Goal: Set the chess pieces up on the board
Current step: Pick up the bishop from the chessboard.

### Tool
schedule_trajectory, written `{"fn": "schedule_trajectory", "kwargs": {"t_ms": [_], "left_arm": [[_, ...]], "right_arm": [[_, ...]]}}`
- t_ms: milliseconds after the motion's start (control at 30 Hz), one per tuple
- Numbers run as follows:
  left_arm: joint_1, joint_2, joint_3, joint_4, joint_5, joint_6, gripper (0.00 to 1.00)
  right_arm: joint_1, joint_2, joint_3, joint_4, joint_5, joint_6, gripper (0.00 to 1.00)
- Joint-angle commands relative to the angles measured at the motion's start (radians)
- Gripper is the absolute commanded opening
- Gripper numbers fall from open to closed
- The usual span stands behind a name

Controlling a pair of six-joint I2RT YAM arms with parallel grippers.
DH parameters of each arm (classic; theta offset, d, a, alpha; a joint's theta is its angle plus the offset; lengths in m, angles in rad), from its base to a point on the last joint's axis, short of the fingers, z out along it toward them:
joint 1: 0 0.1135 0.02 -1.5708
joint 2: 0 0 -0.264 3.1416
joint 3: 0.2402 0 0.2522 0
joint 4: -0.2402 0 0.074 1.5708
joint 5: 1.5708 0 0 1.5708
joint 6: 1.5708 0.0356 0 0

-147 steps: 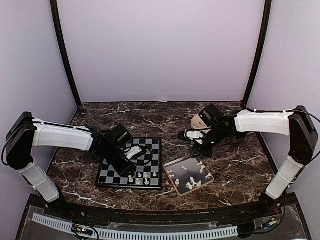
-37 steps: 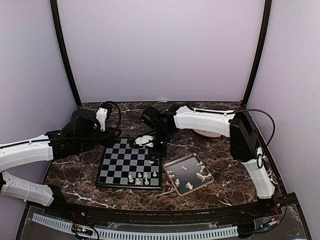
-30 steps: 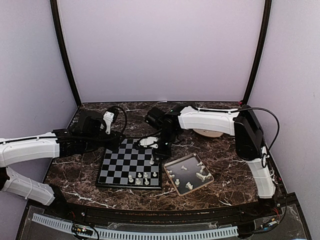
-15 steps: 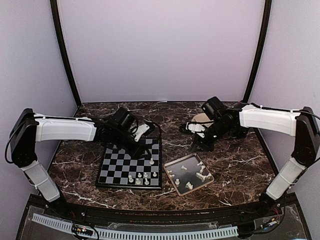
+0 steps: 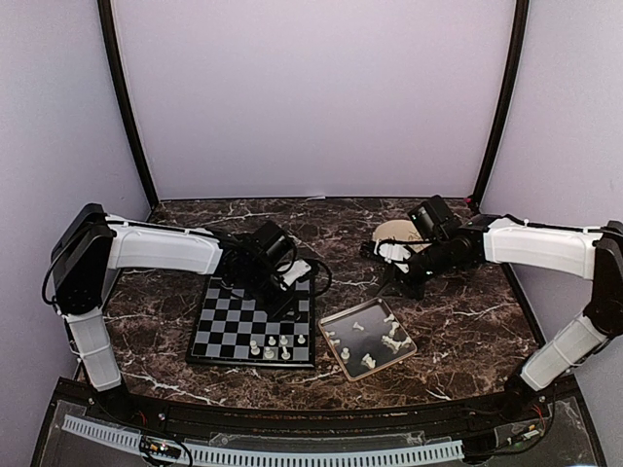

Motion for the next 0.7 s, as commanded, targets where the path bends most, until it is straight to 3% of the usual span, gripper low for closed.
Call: {"fn": "schedule_trajectory", "kwargs": {"t_ms": [0,433,667], "left_arm": [[0.001,-0.002,0.026,-0.034,-0.025,-0.003,0.30],[0.001,0.018,0.039,0.026,-0.022,-0.009,0.23],[0.001,0.021,0.045,0.033,-0.005,-0.006,0.14]], "right_arm": [[-0.008,-0.021,-0.021,0.040,-0.018,0.002,0.28],[-0.008,-0.005,-0.009,0.028,-0.030,0.004,0.27],[-0.007,0.007,0.001,0.020,-0.037,0.003,0.27]]}}
